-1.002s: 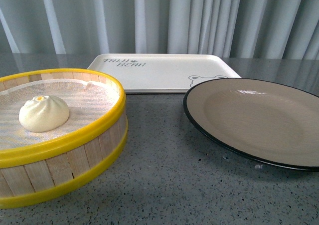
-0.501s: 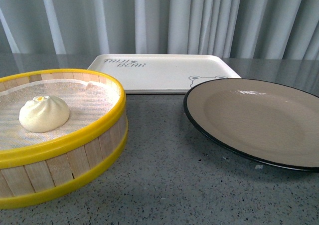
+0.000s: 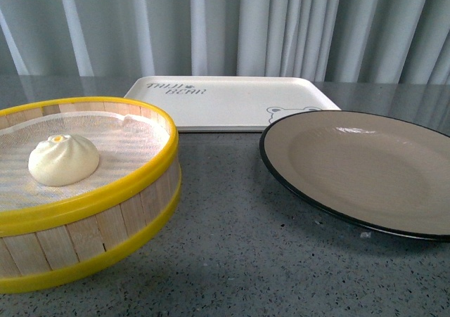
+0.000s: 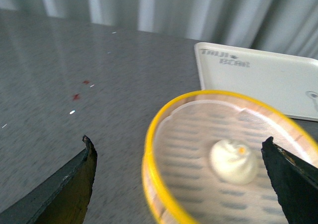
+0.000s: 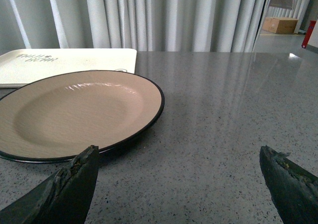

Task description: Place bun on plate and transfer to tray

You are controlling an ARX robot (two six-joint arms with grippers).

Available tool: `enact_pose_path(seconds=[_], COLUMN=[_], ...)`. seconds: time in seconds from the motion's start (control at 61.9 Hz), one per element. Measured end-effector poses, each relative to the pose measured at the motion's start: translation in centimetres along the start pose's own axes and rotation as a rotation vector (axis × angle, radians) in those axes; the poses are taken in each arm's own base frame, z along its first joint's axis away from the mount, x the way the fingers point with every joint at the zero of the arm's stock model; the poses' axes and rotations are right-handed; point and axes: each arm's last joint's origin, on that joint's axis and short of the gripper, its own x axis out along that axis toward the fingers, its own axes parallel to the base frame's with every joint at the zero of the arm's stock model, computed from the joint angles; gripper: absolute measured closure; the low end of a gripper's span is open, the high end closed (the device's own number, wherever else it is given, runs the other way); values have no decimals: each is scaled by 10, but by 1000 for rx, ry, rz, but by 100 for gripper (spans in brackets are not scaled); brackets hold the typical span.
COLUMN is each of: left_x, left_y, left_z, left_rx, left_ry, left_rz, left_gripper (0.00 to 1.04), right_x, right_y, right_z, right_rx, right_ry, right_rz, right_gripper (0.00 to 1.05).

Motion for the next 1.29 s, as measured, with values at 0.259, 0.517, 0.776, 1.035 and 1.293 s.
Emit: enact_pose_path(seconds=[0.259, 0.517, 0.776, 1.035, 1.293], left_x=[63, 78, 91, 99, 107], left_y=[-48, -63, -66, -59, -55], left_z=[2, -14, -17, -22, -29], left_rx=[90, 113, 132, 158, 168], left_ry=[261, 382, 396, 409, 445], left_rz=[-108, -104, -60, 15, 51], left_gripper=[7, 7, 7, 7, 7], right_x=[0, 0, 0, 0, 0], right_y=[0, 0, 0, 0, 0], right_z=[0, 0, 0, 0, 0], right_rx=[0, 0, 0, 0, 0], right_ry=[0, 0, 0, 0, 0], right_rz=[0, 0, 0, 0, 0], right_gripper=[9, 9, 9, 9, 9])
